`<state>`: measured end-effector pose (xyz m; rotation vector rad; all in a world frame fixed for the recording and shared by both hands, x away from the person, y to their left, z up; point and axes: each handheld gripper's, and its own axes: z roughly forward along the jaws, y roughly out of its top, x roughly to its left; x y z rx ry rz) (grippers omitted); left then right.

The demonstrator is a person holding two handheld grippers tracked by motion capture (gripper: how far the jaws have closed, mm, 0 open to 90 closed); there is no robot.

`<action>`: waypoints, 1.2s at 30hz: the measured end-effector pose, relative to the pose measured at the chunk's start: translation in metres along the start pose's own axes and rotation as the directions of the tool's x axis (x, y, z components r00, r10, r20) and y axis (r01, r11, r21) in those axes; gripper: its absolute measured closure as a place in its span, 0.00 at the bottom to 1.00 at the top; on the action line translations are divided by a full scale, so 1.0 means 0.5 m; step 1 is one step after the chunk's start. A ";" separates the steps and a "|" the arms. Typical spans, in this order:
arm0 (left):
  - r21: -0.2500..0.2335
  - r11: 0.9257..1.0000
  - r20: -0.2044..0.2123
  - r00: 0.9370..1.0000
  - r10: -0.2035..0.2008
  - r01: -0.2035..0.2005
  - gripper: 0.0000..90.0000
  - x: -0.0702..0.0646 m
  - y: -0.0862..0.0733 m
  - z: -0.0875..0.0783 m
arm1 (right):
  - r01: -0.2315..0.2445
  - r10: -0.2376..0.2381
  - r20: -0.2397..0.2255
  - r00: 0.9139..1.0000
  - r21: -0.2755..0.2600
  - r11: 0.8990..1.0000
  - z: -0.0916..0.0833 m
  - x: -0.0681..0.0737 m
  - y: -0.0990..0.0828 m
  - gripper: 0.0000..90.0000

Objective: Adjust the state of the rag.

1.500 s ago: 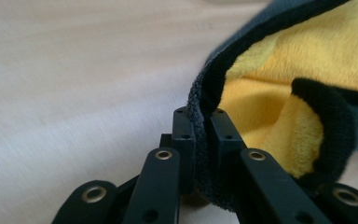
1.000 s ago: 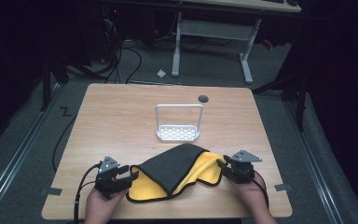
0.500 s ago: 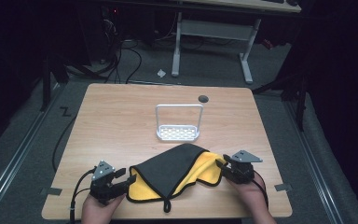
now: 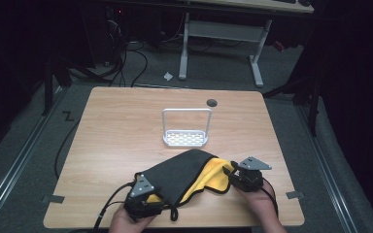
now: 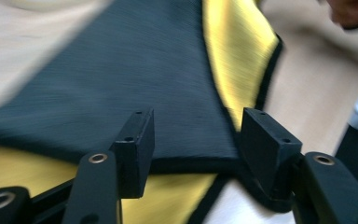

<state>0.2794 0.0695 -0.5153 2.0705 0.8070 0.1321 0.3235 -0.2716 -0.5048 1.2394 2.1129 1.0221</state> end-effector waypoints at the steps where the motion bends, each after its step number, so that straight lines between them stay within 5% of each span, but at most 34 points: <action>1: 0.016 1.000 0.002 1.000 0.024 -0.024 0.48 -0.009 0.001 0.012 | 0.005 -0.005 -0.001 1.000 -0.001 1.000 0.000 0.000 0.000 0.65; 5: 0.069 0.994 -0.039 0.996 0.086 -0.083 0.55 -0.023 -0.002 0.047 | 0.016 -0.016 -0.011 1.000 -0.003 1.000 0.003 0.002 0.000 0.65; 13: 0.037 0.997 -0.025 0.998 0.064 -0.063 0.97 -0.015 0.002 0.027 | 0.021 -0.020 -0.032 0.999 0.031 0.999 0.015 0.010 -0.005 0.67; 17: 0.002 0.999 -0.020 0.999 0.045 -0.045 1.00 -0.010 0.009 0.009 | 0.028 -0.027 -0.033 0.999 0.047 0.999 0.021 0.010 -0.008 0.68; 24: -0.116 0.993 -0.082 0.996 -0.033 0.024 1.00 0.056 0.038 -0.064 | 0.029 -0.027 -0.032 0.999 0.061 0.998 0.027 0.010 -0.011 0.70; 27: -0.084 0.996 -0.048 0.998 -0.035 0.031 0.96 0.055 0.038 -0.061 | 0.031 -0.029 -0.034 0.999 0.061 0.998 0.026 0.010 -0.011 0.70; 31: -0.002 1.000 0.042 0.999 0.026 -0.026 0.65 0.001 0.021 0.007 | 0.030 -0.028 -0.036 0.999 0.063 0.998 0.028 0.009 -0.011 0.70; 36: 0.095 0.994 0.014 0.998 0.053 -0.055 0.51 -0.011 0.013 0.049 | 0.034 -0.032 -0.038 0.999 0.062 0.997 0.026 0.010 -0.011 0.70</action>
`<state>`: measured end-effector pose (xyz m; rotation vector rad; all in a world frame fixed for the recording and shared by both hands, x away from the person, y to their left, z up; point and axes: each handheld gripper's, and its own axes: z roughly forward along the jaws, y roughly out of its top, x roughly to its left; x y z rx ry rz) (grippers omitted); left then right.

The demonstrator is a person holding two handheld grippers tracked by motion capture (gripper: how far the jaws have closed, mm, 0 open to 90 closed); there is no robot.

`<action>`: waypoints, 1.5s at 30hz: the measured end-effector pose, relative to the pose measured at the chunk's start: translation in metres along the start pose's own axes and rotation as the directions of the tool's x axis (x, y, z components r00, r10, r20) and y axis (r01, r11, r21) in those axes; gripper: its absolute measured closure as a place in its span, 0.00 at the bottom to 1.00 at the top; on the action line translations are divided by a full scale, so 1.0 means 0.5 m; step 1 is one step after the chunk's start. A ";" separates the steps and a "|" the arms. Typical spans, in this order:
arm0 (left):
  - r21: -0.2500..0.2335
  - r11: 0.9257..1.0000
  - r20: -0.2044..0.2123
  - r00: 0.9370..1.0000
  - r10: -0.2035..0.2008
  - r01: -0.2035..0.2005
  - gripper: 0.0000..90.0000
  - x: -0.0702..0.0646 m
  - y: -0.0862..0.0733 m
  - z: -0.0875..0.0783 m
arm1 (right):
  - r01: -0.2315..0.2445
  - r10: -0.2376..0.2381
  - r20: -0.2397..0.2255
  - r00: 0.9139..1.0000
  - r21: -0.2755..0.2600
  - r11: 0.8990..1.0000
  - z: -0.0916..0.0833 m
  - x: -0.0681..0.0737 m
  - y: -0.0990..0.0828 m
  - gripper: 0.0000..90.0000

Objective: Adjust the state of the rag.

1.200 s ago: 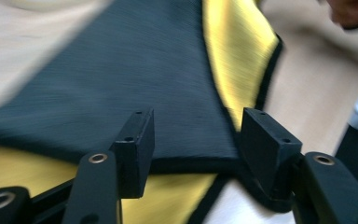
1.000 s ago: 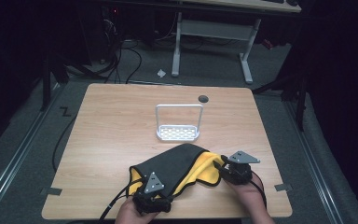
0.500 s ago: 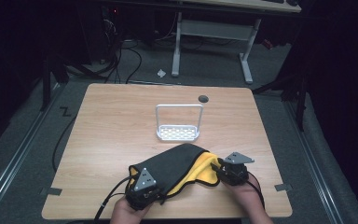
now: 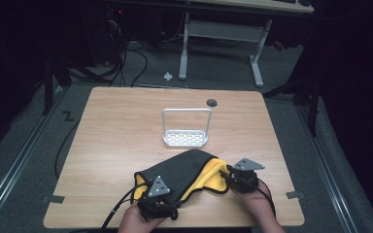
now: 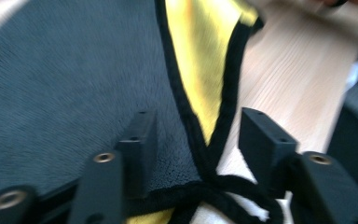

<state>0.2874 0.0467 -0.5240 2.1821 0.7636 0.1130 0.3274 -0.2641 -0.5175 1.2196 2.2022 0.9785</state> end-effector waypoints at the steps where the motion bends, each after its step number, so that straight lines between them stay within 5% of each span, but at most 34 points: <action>1: -0.007 1.000 -0.009 1.000 0.003 -0.003 0.59 0.001 -0.004 0.003 | -0.001 0.001 -0.001 1.000 0.001 1.000 0.000 0.000 0.000 0.70; 3: -0.019 1.000 -0.009 1.000 -0.019 0.019 0.69 0.008 -0.007 0.000 | 0.001 -0.001 -0.002 1.000 0.001 1.000 0.001 -0.001 0.000 0.70; 5: -0.034 0.996 0.049 0.996 -0.079 0.080 0.75 0.025 -0.011 -0.005 | 0.001 -0.001 -0.003 1.000 0.002 1.000 0.001 -0.001 -0.001 0.70; 8: -0.032 0.995 0.063 0.994 -0.094 0.096 0.78 0.030 -0.014 -0.008 | 0.000 0.000 -0.003 1.000 0.003 1.000 0.000 0.000 -0.001 0.70; 16: -0.022 0.999 0.013 1.000 -0.027 0.027 0.73 0.015 -0.016 -0.007 | 0.003 -0.003 -0.004 1.000 0.007 1.000 0.003 0.001 0.000 0.69; 17: -0.021 1.000 -0.006 1.000 -0.019 0.019 0.75 0.013 -0.016 -0.007 | 0.004 -0.004 -0.004 1.000 0.007 1.000 0.003 0.001 0.000 0.69; 18: -0.017 1.000 -0.017 1.000 -0.018 0.018 0.87 0.014 -0.016 -0.007 | 0.005 -0.005 -0.004 1.000 0.007 1.000 0.002 0.000 -0.001 0.69; 22: -0.023 0.998 -0.002 0.999 -0.054 0.054 0.94 0.023 -0.010 -0.017 | 0.008 -0.008 -0.002 1.000 0.010 1.000 0.003 0.002 -0.001 0.69; 25: -0.100 0.991 0.005 0.996 -0.092 0.092 0.94 0.043 0.008 -0.059 | 0.012 -0.012 -0.001 1.000 0.010 1.000 0.003 0.002 -0.001 0.69; 27: -0.158 0.983 -0.046 0.993 -0.104 0.096 0.94 0.074 0.024 -0.098 | 0.012 -0.012 -0.003 1.000 0.011 1.000 0.002 0.002 -0.001 0.69; 28: -0.218 0.963 -0.064 0.983 -0.175 0.157 0.94 0.122 0.036 -0.135 | 0.014 -0.014 -0.003 1.000 0.010 1.000 0.002 0.002 -0.001 0.69; 29: -0.218 0.963 -0.064 0.983 -0.175 0.157 0.94 0.122 0.036 -0.135 | 0.014 -0.014 -0.003 1.000 0.010 1.000 0.002 0.002 -0.001 0.69; 31: -0.253 0.950 -0.108 0.970 -0.219 0.186 0.94 0.172 0.047 -0.159 | 0.017 -0.017 -0.007 1.000 0.012 1.000 0.002 0.003 -0.001 0.70; 34: -0.261 0.940 -0.183 0.944 -0.273 0.221 0.94 0.245 0.056 -0.161 | 0.028 -0.028 -0.022 0.999 0.017 0.999 0.005 0.008 -0.001 0.70; 35: -0.247 0.942 -0.203 0.938 -0.280 0.228 0.94 0.267 0.058 -0.154 | 0.035 -0.034 -0.024 0.999 0.019 0.999 0.006 0.012 -0.001 0.70; 36: -0.231 0.942 -0.248 0.922 -0.298 0.243 0.94 0.305 0.062 -0.136 | 0.046 -0.046 -0.032 0.998 0.021 0.999 0.008 0.019 0.000 0.70; 37: -0.231 0.942 -0.248 0.922 -0.298 0.243 0.94 0.305 0.062 -0.136 | 0.046 -0.046 -0.032 0.998 0.021 0.999 0.008 0.019 0.000 0.70; 38: -0.236 0.933 -0.285 0.898 -0.335 0.273 0.95 0.336 0.059 -0.119 | 0.057 -0.056 -0.035 0.998 0.032 0.998 0.009 0.026 0.000 0.70; 39: -0.232 0.928 -0.296 0.888 -0.353 0.291 0.95 0.350 0.055 -0.112 | 0.065 -0.064 -0.032 0.997 0.045 0.997 0.011 0.028 0.000 0.70; 42: -0.204 0.919 -0.276 0.881 -0.385 0.338 0.94 0.368 0.045 -0.098 | 0.052 -0.051 -0.038 0.998 0.032 0.998 0.009 0.026 -0.001 0.67; 45: -0.204 0.916 -0.261 0.883 -0.391 0.345 0.94 0.368 0.037 -0.087 | 0.003 -0.002 -0.054 0.999 0.010 1.000 0.018 0.022 0.006 0.64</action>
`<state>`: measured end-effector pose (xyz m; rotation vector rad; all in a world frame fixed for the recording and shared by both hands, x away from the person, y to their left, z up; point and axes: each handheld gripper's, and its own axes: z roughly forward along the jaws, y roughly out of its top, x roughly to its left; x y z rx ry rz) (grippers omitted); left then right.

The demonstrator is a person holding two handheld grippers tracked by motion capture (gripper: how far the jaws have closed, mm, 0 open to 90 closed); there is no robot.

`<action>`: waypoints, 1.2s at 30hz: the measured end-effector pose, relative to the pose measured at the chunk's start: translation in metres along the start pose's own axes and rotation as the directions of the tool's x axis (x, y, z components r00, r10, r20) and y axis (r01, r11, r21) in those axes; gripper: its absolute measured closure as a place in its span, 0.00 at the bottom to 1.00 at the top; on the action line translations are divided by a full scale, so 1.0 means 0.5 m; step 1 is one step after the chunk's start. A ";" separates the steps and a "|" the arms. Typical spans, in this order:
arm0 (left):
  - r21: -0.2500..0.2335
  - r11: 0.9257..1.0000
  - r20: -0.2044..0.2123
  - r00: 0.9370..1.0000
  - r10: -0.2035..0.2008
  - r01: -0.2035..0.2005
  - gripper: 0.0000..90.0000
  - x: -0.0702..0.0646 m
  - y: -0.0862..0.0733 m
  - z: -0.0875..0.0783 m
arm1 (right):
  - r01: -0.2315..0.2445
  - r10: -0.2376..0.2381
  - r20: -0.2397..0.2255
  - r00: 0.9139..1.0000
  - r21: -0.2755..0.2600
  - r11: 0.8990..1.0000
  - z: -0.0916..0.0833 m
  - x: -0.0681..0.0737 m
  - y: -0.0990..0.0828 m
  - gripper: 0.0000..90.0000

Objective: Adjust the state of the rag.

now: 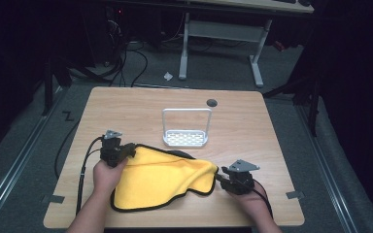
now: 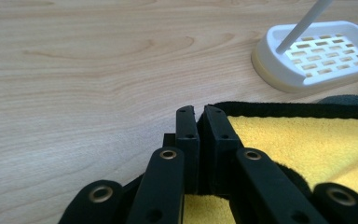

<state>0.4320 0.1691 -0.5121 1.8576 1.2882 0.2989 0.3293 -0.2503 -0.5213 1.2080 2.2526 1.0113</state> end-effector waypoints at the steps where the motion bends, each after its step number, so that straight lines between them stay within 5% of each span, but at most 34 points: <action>1: -0.004 1.000 0.006 1.000 -0.001 0.001 0.94 -0.003 -0.002 0.000 | 0.000 0.000 0.000 1.000 0.000 1.000 0.000 0.000 0.000 0.64; 4: -0.007 1.000 0.018 1.000 0.018 -0.018 0.94 -0.013 -0.007 -0.003 | 0.004 -0.004 -0.018 1.000 0.012 1.000 0.018 0.010 0.009 0.64; 7: -0.033 0.999 0.014 1.000 0.004 -0.003 0.94 -0.008 -0.006 -0.016 | 0.071 -0.071 0.004 0.997 0.049 0.996 0.028 0.031 0.014 0.90; 8: -0.033 0.999 0.014 1.000 0.004 -0.003 0.94 -0.008 -0.006 -0.016 | 0.071 -0.071 0.004 0.997 0.049 0.996 0.028 0.031 0.014 0.90; 13: -0.079 0.996 -0.005 0.999 -0.042 0.041 0.95 0.024 0.001 -0.035 | 0.093 -0.094 0.048 0.994 0.031 0.995 -0.030 0.013 -0.007 0.94; 16: -0.094 0.994 -0.021 0.998 -0.051 0.048 0.95 0.031 0.006 -0.033 | 0.076 -0.077 0.073 0.994 0.014 0.997 -0.049 0.002 -0.010 0.94; 17: -0.117 0.991 -0.036 0.997 -0.072 0.067 0.95 0.038 0.009 -0.031 | 0.095 -0.097 0.123 0.988 0.018 0.995 -0.064 -0.002 -0.015 0.94; 21: -0.092 0.993 -0.061 0.995 -0.073 0.067 0.95 0.048 0.008 -0.016 | 0.065 -0.067 0.167 0.984 0.021 0.998 -0.089 -0.025 -0.036 0.94; 23: -0.073 0.994 -0.064 0.995 -0.082 0.077 0.95 0.056 0.004 -0.007 | 0.042 -0.044 0.170 0.984 0.015 0.999 -0.095 -0.034 -0.040 0.94; 24: -0.043 0.996 -0.060 0.995 -0.083 0.080 0.94 0.051 0.000 0.002 | -0.009 0.010 0.151 0.988 -0.012 1.000 -0.102 -0.048 -0.043 0.94; 26: -0.026 0.997 -0.057 0.996 -0.075 0.073 0.91 0.045 0.000 0.005 | -0.012 0.015 0.153 0.988 -0.016 1.000 -0.100 -0.048 -0.043 0.93; 27: -0.024 0.998 -0.059 0.996 -0.064 0.063 0.74 0.033 0.000 -0.002 | -0.010 0.011 0.143 0.990 -0.004 1.000 -0.093 -0.044 -0.043 0.86; 30: -0.048 0.998 -0.070 0.997 -0.045 0.042 0.64 0.020 -0.002 -0.021 | -0.017 0.017 0.109 0.994 -0.006 1.000 -0.089 -0.040 -0.044 0.79; 33: -0.080 0.997 -0.068 0.998 -0.003 -0.003 0.64 -0.010 -0.018 -0.061 | -0.036 0.039 0.084 0.996 -0.030 0.999 -0.095 -0.039 -0.040 0.69; 36: -0.085 0.996 -0.060 0.998 0.001 -0.007 0.64 -0.022 -0.032 -0.078 | -0.037 0.041 0.082 0.996 -0.045 0.998 -0.101 -0.038 -0.037 0.68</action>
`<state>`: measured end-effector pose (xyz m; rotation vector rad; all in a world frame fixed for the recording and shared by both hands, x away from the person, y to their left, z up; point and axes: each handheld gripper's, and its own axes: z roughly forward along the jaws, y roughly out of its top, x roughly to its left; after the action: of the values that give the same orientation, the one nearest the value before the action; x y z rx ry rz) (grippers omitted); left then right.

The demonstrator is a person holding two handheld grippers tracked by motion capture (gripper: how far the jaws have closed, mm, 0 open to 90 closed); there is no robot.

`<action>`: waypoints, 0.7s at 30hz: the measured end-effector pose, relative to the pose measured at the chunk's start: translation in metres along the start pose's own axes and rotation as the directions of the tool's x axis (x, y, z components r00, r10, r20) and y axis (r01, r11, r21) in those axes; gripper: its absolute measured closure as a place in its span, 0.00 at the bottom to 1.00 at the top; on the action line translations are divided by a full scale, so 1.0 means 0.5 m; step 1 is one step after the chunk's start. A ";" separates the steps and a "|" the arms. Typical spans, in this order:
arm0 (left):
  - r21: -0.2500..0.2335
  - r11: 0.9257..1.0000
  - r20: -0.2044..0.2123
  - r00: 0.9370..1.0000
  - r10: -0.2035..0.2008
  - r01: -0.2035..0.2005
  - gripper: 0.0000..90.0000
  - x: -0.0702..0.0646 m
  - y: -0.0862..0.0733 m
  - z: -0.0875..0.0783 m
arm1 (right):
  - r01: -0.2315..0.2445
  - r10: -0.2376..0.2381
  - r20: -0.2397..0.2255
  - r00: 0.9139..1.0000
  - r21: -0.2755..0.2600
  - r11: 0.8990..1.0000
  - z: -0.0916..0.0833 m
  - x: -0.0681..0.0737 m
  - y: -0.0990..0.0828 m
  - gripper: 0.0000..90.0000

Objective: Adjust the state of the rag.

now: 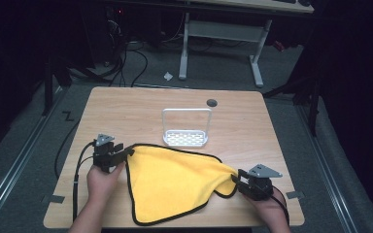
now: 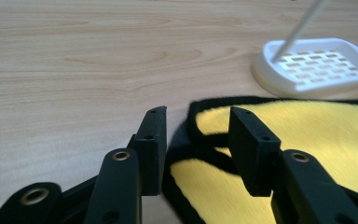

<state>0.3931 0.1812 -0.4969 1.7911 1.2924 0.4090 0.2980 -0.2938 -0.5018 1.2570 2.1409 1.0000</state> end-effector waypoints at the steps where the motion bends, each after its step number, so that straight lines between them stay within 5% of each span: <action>1: 0.010 1.000 0.043 0.999 -0.013 0.012 0.64 -0.011 -0.017 -0.014 | -0.004 0.004 -0.004 1.000 -0.013 1.000 -0.005 -0.001 0.002 0.66; 6: 0.093 0.996 0.108 0.994 0.005 -0.015 0.64 -0.052 -0.068 -0.023 | -0.006 0.007 0.007 1.000 -0.051 0.999 -0.018 -0.005 0.012 0.67; 9: 0.152 0.987 0.164 0.986 0.032 -0.058 0.63 -0.095 -0.102 -0.028 | -0.019 0.022 0.037 0.999 -0.075 0.997 -0.015 -0.030 0.026 0.77; 11: 0.193 0.973 0.183 0.979 0.089 -0.124 0.74 -0.122 -0.125 -0.025 | -0.088 0.089 0.037 0.995 -0.028 0.996 0.026 -0.074 0.034 0.95; 14: 0.180 0.973 0.180 0.978 0.109 -0.142 0.80 -0.118 -0.127 -0.025 | -0.093 0.093 0.026 0.995 0.024 0.995 0.057 -0.080 0.032 1.00; 16: 0.176 0.977 0.171 0.981 0.088 -0.118 0.80 -0.105 -0.123 -0.022 | -0.074 0.075 -0.016 0.997 0.060 0.995 0.074 -0.062 0.027 1.00; 17: 0.163 0.980 0.145 0.985 0.093 -0.117 0.80 -0.088 -0.119 -0.020 | -0.032 0.036 -0.050 0.998 0.078 0.996 0.076 -0.029 0.021 1.00; 21: 0.153 0.983 0.090 0.992 0.083 -0.096 0.82 -0.058 -0.106 -0.013 | 0.013 -0.005 -0.115 0.993 0.073 0.997 0.064 0.023 0.016 1.00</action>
<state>0.3446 0.1632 -0.5290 1.9832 1.2173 0.2851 0.3190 -0.2700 -0.5161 1.2507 2.2879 1.0205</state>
